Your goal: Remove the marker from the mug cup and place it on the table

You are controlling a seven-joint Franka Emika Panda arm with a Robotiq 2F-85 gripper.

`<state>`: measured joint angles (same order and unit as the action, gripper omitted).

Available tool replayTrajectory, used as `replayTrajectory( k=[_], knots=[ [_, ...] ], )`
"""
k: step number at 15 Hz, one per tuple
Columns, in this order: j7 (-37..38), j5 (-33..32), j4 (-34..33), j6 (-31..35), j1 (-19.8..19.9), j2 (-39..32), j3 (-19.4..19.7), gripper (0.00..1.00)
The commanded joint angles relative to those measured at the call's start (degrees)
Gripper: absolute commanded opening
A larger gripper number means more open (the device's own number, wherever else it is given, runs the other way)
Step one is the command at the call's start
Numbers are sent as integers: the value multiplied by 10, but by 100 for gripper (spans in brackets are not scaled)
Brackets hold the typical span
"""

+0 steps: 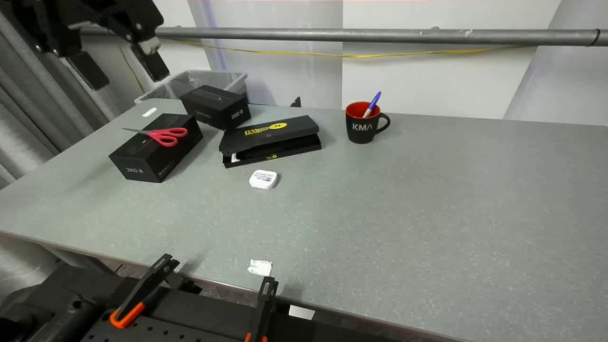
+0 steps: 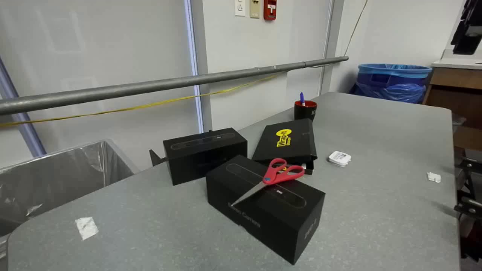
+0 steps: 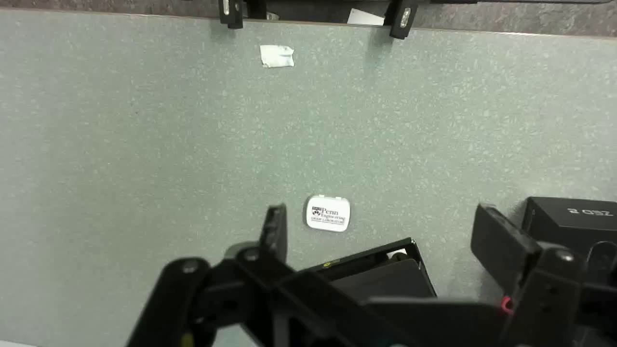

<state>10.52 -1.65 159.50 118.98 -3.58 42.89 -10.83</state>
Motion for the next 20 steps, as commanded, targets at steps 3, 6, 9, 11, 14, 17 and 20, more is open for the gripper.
replayTrajectory(
  k=[3, 6, 9, 11, 14, 17, 20],
  knots=[
    [6, -9, -6, 5, 3, -6, 5, 100],
    [-3, -38, -30, 28, 36, -33, 27, 100],
    [1, -74, -68, 77, 86, -86, 56, 100],
    [2, -92, -99, 115, 118, -133, 80, 100],
    [-2, -87, -150, 139, 146, -200, 117, 100],
    [-5, -83, -129, 127, 139, -177, 126, 100],
    [-5, -84, -126, 127, 137, -178, 122, 100]
  ],
)
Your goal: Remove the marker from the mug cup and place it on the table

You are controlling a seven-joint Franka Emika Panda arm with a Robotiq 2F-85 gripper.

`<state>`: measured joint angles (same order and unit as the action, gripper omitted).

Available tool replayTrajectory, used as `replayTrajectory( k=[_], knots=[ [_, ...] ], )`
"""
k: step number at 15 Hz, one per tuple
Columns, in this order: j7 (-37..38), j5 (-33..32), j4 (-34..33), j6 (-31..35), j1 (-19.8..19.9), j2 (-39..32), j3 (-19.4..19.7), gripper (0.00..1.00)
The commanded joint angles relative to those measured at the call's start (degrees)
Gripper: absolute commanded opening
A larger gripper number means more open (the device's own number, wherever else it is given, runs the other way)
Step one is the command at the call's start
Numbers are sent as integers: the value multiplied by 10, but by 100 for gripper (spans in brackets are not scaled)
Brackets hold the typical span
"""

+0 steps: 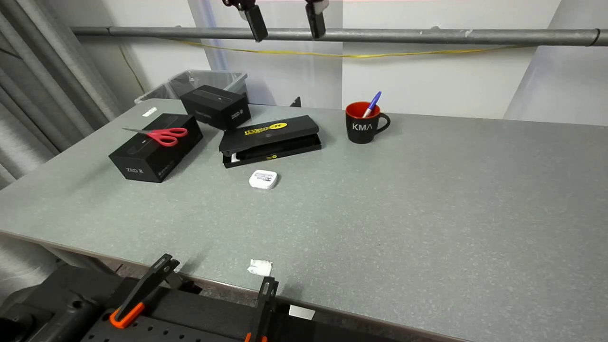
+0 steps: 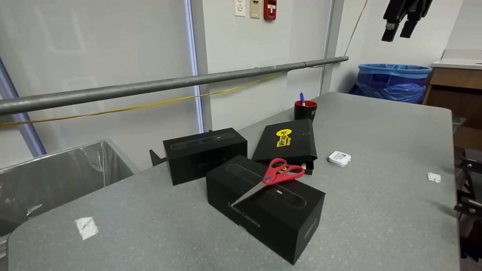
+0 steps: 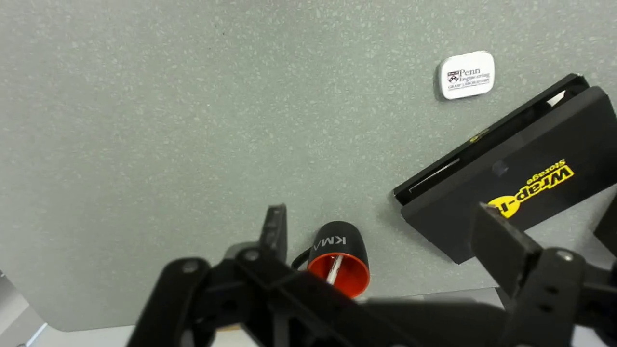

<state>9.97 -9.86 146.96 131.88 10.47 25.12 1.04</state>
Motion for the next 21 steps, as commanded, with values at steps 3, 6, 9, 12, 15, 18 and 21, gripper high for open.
replayTrajectory(
  k=[3, 6, 9, 12, 15, 18, 21],
  knots=[
    [-1, -4, 3, 8, -7, 3, 0, 100],
    [47, -7, -49, 60, 4, -80, -8, 100],
    [116, -17, -117, 129, 18, -176, -11, 100],
    [189, -46, -203, 150, 19, -273, 0, 100],
    [245, -61, -292, 130, -5, -358, 33, 100],
    [208, -35, -260, 143, -22, -340, 54, 100],
    [208, -35, -256, 143, -26, -340, 59, 100]
  ],
)
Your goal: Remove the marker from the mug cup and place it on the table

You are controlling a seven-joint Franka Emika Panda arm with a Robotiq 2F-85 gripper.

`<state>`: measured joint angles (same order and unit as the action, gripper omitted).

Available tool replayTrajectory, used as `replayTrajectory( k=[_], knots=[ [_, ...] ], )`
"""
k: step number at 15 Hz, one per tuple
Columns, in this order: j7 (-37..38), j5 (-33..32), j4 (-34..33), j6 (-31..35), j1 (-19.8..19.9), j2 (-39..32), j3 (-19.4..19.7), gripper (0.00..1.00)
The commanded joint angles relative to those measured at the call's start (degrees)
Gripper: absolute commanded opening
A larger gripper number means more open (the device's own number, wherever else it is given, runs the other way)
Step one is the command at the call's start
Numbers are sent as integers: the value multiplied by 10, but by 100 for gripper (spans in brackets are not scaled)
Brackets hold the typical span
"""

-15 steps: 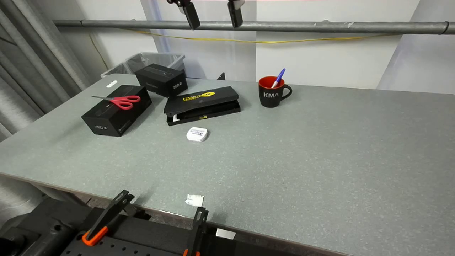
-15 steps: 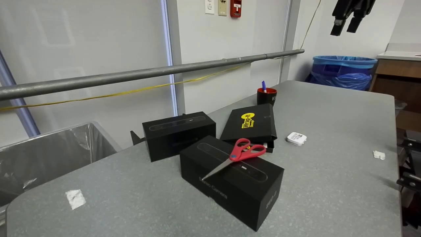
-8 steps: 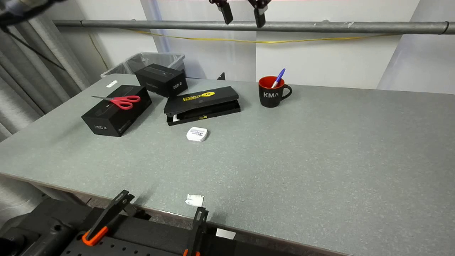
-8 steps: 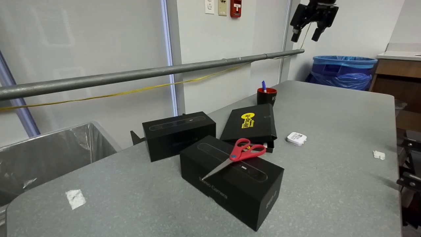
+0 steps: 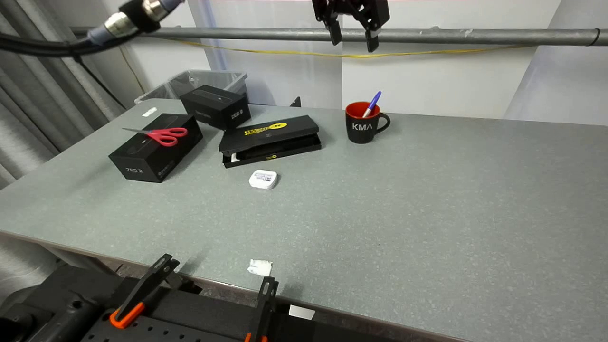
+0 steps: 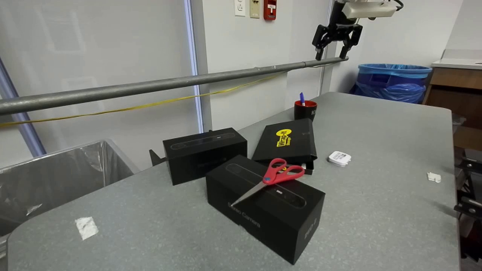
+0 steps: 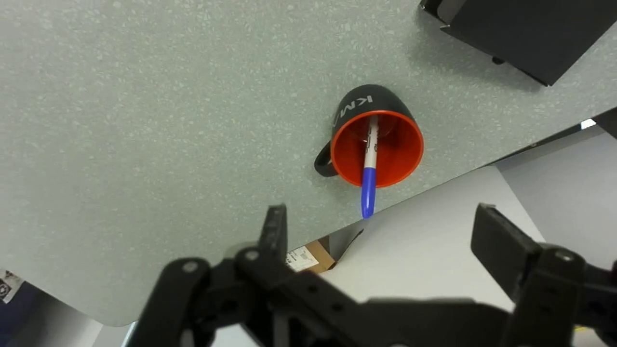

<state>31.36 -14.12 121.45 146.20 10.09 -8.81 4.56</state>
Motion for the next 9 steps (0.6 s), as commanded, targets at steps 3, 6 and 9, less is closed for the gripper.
replayTrajectory(
  k=[3, 6, 9],
  knots=[
    [3, -13, -4, 10, -29, -6, 26, 100],
    [48, -51, -39, 22, -50, -60, 44, 100],
    [99, -88, -83, 28, -80, -121, 71, 100]
  ],
)
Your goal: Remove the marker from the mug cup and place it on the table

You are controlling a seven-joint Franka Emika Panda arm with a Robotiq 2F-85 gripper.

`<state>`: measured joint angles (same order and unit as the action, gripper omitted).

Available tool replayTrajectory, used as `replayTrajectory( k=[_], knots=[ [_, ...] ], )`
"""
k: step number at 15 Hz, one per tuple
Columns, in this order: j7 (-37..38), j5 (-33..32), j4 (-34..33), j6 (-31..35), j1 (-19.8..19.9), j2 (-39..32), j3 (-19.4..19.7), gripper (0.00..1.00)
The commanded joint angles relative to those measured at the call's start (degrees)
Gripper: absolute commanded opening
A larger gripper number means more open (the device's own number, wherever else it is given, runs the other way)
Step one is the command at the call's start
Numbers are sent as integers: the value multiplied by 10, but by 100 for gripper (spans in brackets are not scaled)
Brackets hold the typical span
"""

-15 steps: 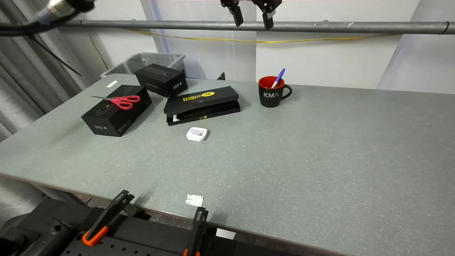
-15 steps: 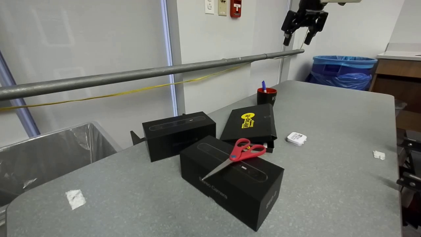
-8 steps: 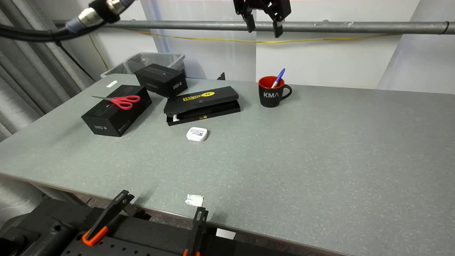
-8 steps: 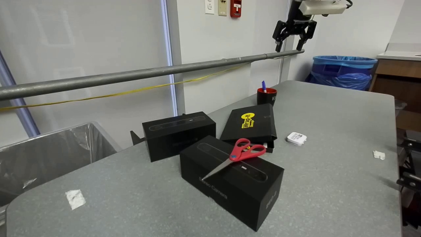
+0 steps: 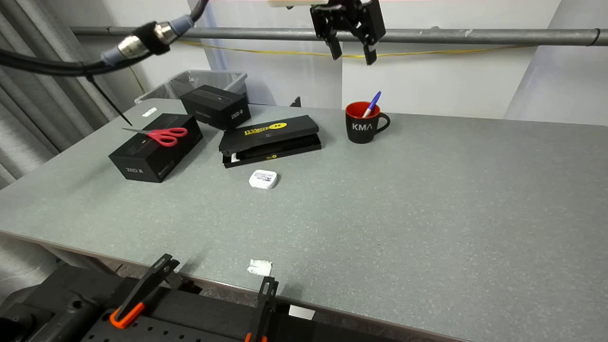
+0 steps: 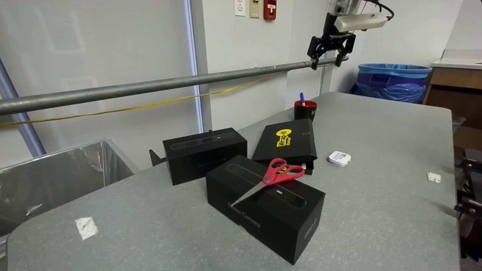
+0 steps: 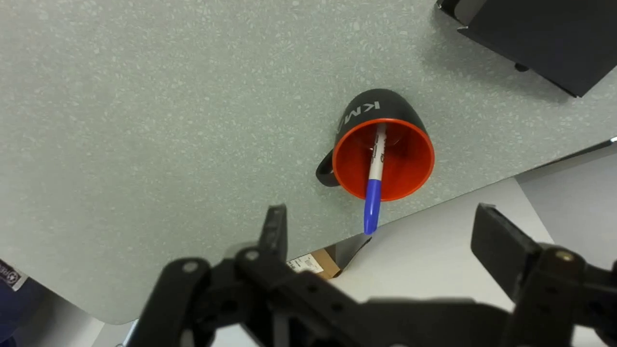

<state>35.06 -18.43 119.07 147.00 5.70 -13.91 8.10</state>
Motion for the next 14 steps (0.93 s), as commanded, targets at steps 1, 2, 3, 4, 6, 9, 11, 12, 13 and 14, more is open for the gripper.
replayTrajectory(
  k=[1, 2, 3, 4, 6, 9, 11, 12, 13, 14],
  knots=[
    [79, -55, -80, 21, -46, -92, 46, 100],
    [91, -60, -99, 19, -54, -113, 56, 100],
    [98, -61, -121, 15, -61, -138, 64, 100],
    [99, -56, -141, 12, -65, -158, 69, 100],
    [89, -41, -181, 7, -70, -198, 75, 100],
    [58, -13, -234, -1, -60, -245, 70, 100],
    [31, 10, -262, -5, -49, -267, 60, 100],
    [17, 25, -274, -4, -44, -276, 57, 100],
    [3, 38, -284, -4, -40, -285, 54, 100],
    [-7, 50, -294, -4, -39, -294, 54, 100]
  ],
)
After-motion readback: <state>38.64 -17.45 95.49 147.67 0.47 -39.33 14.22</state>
